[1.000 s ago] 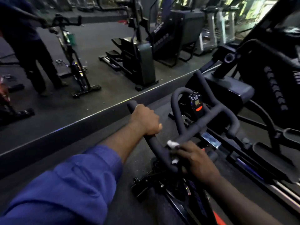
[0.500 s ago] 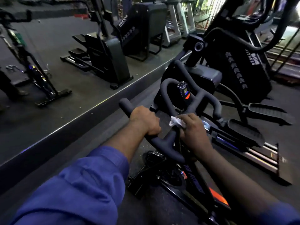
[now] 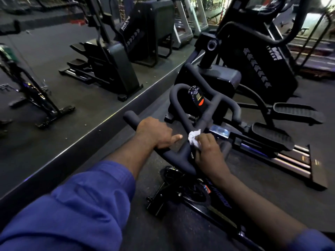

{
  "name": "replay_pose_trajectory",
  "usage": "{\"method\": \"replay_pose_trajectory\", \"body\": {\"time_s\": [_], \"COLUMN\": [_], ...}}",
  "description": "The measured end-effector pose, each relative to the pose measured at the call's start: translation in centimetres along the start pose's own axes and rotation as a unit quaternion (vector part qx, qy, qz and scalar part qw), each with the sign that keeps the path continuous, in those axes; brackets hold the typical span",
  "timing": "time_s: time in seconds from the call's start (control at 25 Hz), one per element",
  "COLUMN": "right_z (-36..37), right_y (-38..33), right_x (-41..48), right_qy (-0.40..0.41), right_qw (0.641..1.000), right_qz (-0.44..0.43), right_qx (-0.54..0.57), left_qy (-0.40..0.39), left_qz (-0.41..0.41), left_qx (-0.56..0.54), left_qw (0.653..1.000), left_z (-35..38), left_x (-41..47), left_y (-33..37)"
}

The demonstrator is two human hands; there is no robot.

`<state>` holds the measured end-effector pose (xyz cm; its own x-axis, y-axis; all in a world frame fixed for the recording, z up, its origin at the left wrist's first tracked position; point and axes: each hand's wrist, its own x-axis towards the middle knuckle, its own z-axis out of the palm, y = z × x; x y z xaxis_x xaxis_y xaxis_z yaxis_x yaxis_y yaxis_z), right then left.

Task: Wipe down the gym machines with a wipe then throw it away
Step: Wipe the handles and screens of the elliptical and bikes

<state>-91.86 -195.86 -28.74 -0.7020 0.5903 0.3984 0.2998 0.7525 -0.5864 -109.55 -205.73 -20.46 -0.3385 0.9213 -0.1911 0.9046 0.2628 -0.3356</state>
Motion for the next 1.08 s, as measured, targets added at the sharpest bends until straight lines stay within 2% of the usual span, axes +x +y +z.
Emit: {"method": "replay_pose_trajectory", "body": {"time_s": [0.08,0.12,0.16,0.24,0.32,0.4,0.48,0.56,0.6,0.68,0.76,0.84,0.96,1.08], "right_z": [0.4,-0.2,-0.8,-1.6,-1.7,-0.4,0.0,-0.7,-0.9,-1.0,-0.3,0.8,1.5,1.6], "right_y": [-0.5,-0.3,0.5,2.3,3.4,3.0,1.9,1.9,2.6,4.4,5.5,5.0,2.7,0.0], "right_x": [-2.7,-2.9,-1.8,2.4,5.4,4.4,1.3,1.2,3.0,7.4,9.2,7.6,2.3,-2.7], "right_qy": [-0.085,-0.101,-0.087,0.005,0.033,-0.034,-0.090,-0.093,-0.055,0.025,0.024,0.004,-0.005,-0.066], "right_qw": [0.991,0.985,0.987,0.999,0.999,0.999,0.990,0.983,0.987,0.998,1.000,1.000,0.997,0.983], "right_qz": [-0.103,-0.134,-0.132,-0.039,0.030,-0.001,-0.102,-0.150,-0.138,-0.056,0.002,-0.027,-0.053,-0.152], "right_qx": [0.017,0.024,0.030,0.028,0.003,-0.012,0.032,0.056,0.055,0.030,-0.008,-0.011,0.063,0.081], "left_qy": [-0.001,0.003,0.002,0.000,-0.004,0.019,0.053,0.073,0.077,0.076,0.072,0.072,0.075,0.073], "left_qz": [0.001,0.000,-0.001,0.000,-0.014,-0.021,-0.029,-0.045,-0.054,-0.062,-0.061,-0.063,-0.074,-0.083], "left_qx": [0.008,0.022,0.033,0.035,0.027,0.025,0.029,0.032,0.032,0.031,0.032,0.032,0.029,0.035], "left_qw": [1.000,1.000,0.999,0.999,1.000,0.999,0.998,0.996,0.995,0.995,0.995,0.995,0.994,0.993], "left_z": [0.2,0.0,-0.2,0.1,0.3,0.5,0.7,0.9,1.0,0.9,0.9,1.0,1.0,0.9], "left_x": [-0.2,0.1,0.3,0.3,0.3,0.2,0.4,0.4,0.5,0.7,0.7,0.7,0.5,0.7], "left_y": [0.0,-0.1,-0.1,-0.1,0.1,0.2,0.3,0.3,0.2,0.3,0.3,0.3,0.5,0.6]}}
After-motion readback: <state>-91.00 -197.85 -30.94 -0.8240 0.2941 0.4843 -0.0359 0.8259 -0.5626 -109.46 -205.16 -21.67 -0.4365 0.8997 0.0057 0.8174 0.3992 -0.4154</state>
